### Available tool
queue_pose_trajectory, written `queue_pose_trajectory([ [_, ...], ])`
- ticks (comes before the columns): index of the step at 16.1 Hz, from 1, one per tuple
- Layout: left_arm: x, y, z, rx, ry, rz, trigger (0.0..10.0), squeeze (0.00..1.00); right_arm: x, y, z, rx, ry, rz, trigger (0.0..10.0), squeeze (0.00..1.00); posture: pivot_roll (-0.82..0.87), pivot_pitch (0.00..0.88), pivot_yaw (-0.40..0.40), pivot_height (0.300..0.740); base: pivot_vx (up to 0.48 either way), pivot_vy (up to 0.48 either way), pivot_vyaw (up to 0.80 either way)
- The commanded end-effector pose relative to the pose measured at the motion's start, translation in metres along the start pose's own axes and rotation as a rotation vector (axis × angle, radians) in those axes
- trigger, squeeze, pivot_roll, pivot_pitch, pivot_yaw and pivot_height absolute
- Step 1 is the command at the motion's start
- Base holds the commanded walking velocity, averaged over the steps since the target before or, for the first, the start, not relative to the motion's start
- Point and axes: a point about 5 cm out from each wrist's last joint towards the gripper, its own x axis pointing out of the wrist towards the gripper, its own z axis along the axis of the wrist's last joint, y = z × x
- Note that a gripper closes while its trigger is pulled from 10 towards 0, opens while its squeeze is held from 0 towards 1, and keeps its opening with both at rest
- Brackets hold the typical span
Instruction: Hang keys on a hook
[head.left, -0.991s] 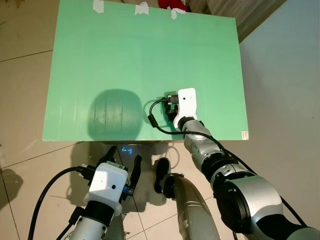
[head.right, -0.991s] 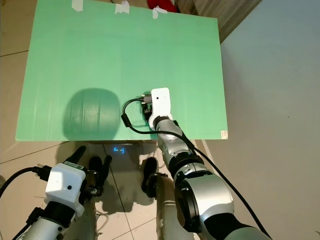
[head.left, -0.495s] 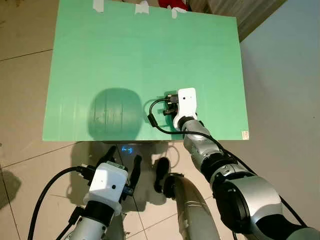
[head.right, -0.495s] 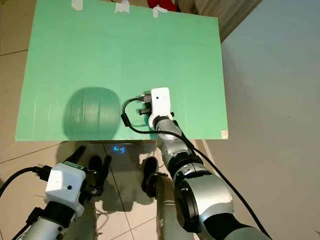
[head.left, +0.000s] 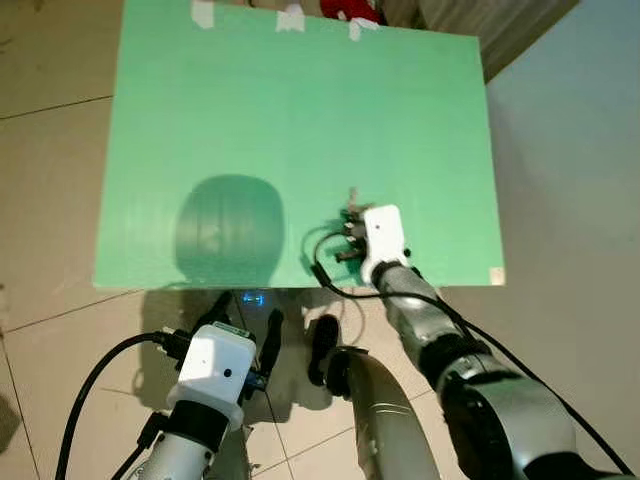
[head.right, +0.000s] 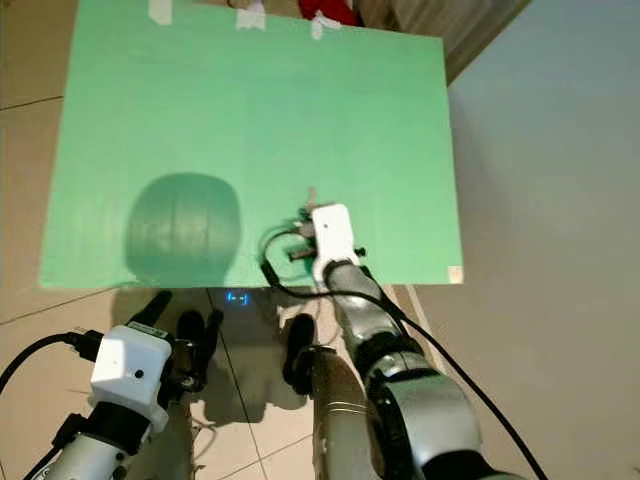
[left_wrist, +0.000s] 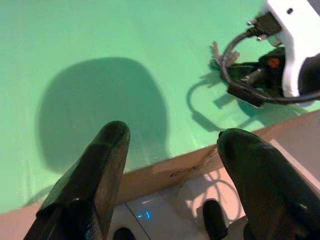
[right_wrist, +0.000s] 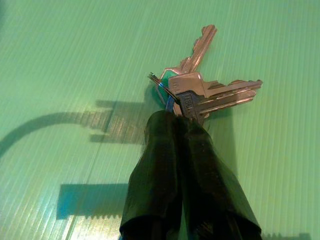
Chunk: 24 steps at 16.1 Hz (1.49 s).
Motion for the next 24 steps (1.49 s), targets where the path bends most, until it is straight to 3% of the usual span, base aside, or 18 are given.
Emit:
queue_pose_trajectory([
  [1,-0.003,-0.005,-0.005,-0.013,0.029,-0.008,10.0,0.00,-0.020,-0.012,-0.043,0.013,0.151,-0.030,0.0,0.00,0.41,0.612,-0.234,0.740,0.000,0.000,0.00],
  [4,0.003,-0.006,-0.006,-0.011,0.020,-0.015,10.0,0.00,-0.021,-0.023,-0.036,-0.001,0.075,-0.044,0.0,0.00,0.39,0.584,-0.239,0.740,0.000,0.000,0.00],
  [5,0.007,-0.005,-0.008,-0.011,0.012,-0.017,10.0,0.00,-0.012,-0.024,-0.008,0.003,-0.059,-0.040,0.0,0.00,0.37,0.564,-0.242,0.740,0.000,0.000,0.00],
  [6,0.008,-0.004,-0.008,-0.010,0.009,-0.018,10.0,0.00,-0.010,-0.024,0.000,0.012,-0.092,-0.040,0.0,0.00,0.36,0.557,-0.244,0.740,0.000,0.000,0.00],
  [8,0.018,-0.004,-0.009,-0.013,-0.018,-0.032,10.0,0.00,0.002,-0.023,0.050,0.061,-0.301,-0.027,0.0,0.00,0.32,0.520,-0.252,0.740,0.000,0.000,0.00],
  [11,0.033,-0.004,-0.007,-0.013,-0.054,-0.044,10.0,0.00,0.003,-0.025,0.096,0.081,-0.483,-0.006,0.0,0.00,0.28,0.482,-0.260,0.740,0.000,0.000,0.00],
  [13,0.039,-0.006,-0.007,-0.015,-0.065,-0.050,10.0,0.00,0.002,-0.031,0.100,0.066,-0.495,-0.015,0.0,0.00,0.27,0.467,-0.264,0.740,0.000,0.000,0.00],
  [14,0.041,-0.007,-0.008,-0.014,-0.069,-0.054,10.0,0.00,0.003,-0.037,0.091,0.037,-0.437,-0.034,0.0,0.00,0.26,0.462,-0.262,0.740,0.000,0.000,0.00],
  [15,0.042,-0.008,-0.008,-0.012,-0.070,-0.055,10.0,0.00,0.003,-0.038,0.086,0.039,-0.409,-0.032,1.2,0.00,0.26,0.461,-0.259,0.740,0.000,0.000,0.00],
  [16,0.044,-0.012,-0.010,-0.011,-0.062,-0.077,10.0,0.00,0.004,-0.037,0.060,0.076,-0.282,-0.022,10.0,1.00,0.26,0.461,-0.250,0.740,0.000,0.000,0.00],
  [18,0.041,-0.016,-0.017,-0.010,-0.025,-0.107,10.0,0.00,0.003,-0.030,0.028,0.165,-0.126,-0.035,10.0,1.00,0.26,0.470,-0.234,0.740,0.000,0.000,0.00],
  [20,0.037,-0.021,-0.023,0.005,0.005,-0.147,10.0,0.00,0.002,-0.027,0.012,0.283,-0.036,-0.073,10.0,1.00,0.27,0.492,-0.225,0.740,0.000,0.000,0.00],
  [24,0.026,-0.022,-0.025,0.001,0.033,-0.140,10.0,0.00,0.003,-0.006,0.004,0.300,-0.008,-0.033,10.0,1.00,0.26,0.532,-0.227,0.740,0.000,0.000,0.00],
])
